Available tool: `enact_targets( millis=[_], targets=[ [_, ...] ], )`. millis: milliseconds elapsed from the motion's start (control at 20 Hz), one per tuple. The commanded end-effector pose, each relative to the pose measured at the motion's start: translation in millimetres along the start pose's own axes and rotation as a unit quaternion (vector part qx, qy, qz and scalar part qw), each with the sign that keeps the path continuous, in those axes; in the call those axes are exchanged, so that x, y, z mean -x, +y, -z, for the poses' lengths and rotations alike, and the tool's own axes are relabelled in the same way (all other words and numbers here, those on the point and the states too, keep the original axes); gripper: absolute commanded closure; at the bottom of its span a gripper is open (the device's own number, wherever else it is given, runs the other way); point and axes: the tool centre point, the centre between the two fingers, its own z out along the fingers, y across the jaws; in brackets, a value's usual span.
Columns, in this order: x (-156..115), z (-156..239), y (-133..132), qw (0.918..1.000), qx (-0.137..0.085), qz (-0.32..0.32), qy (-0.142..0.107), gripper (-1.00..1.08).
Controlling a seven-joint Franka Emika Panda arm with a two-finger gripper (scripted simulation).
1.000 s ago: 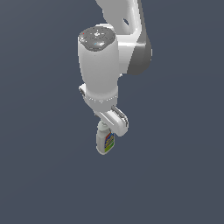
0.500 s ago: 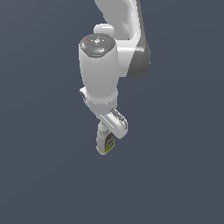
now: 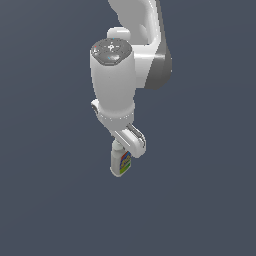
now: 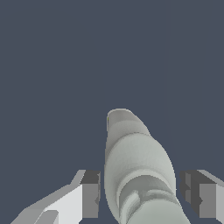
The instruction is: Pick up the object and move it to a goal position.
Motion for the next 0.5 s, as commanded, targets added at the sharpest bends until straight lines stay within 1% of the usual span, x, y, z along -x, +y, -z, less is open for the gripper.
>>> enact_targets(
  millis=[0, 250, 450],
  targets=[
    [0, 6, 2, 1.0000, -0.001, 0.000, 0.001, 1.08],
    [4, 24, 12, 1.0000, -0.001, 0.000, 0.001, 1.08],
    [8, 48, 25, 1.0000, -0.001, 0.000, 0.001, 1.08]
  ],
)
